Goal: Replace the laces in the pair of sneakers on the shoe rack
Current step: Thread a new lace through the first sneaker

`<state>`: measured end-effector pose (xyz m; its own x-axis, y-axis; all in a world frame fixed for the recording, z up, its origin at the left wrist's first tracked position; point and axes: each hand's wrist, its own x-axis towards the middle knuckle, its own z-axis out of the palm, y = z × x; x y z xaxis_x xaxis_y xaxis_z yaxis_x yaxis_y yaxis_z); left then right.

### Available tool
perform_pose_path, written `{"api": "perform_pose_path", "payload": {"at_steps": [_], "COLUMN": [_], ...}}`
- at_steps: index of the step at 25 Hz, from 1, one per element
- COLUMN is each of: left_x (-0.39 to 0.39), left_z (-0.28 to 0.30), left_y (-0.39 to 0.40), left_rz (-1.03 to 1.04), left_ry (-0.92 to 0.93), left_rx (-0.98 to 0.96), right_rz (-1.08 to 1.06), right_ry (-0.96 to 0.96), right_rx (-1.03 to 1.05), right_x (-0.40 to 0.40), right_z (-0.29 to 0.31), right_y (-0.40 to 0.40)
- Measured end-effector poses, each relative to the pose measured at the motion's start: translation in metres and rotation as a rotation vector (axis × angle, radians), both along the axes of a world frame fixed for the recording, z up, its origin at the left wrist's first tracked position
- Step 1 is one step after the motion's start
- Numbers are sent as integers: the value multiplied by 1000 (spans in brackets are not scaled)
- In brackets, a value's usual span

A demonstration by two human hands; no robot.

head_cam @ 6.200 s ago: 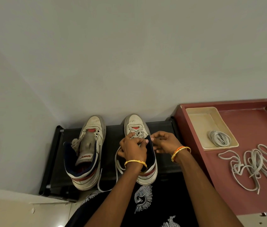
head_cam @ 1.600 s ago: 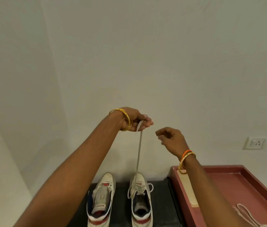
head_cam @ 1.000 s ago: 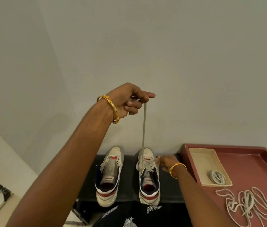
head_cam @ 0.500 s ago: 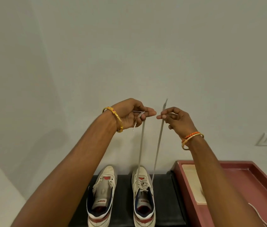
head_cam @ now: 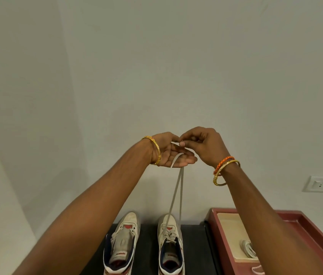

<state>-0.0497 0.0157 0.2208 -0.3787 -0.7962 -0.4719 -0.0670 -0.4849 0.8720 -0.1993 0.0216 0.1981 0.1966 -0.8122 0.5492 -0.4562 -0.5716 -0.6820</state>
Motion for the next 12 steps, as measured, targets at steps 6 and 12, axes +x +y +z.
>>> {"api": "perform_pose_path", "payload": {"at_steps": [6,12], "left_x": [-7,-8], "left_z": [0,-2], "left_y": [-4,-6], "left_rz": [53,-28], "left_ry": [-99,-196], "left_rx": [-38,-93], "right_rz": [-66,-158], "right_ry": [-45,282], "right_rx": [-120,-355], "right_x": [-3,9], "right_z": [-18,-51], "right_y": [21,31]}}
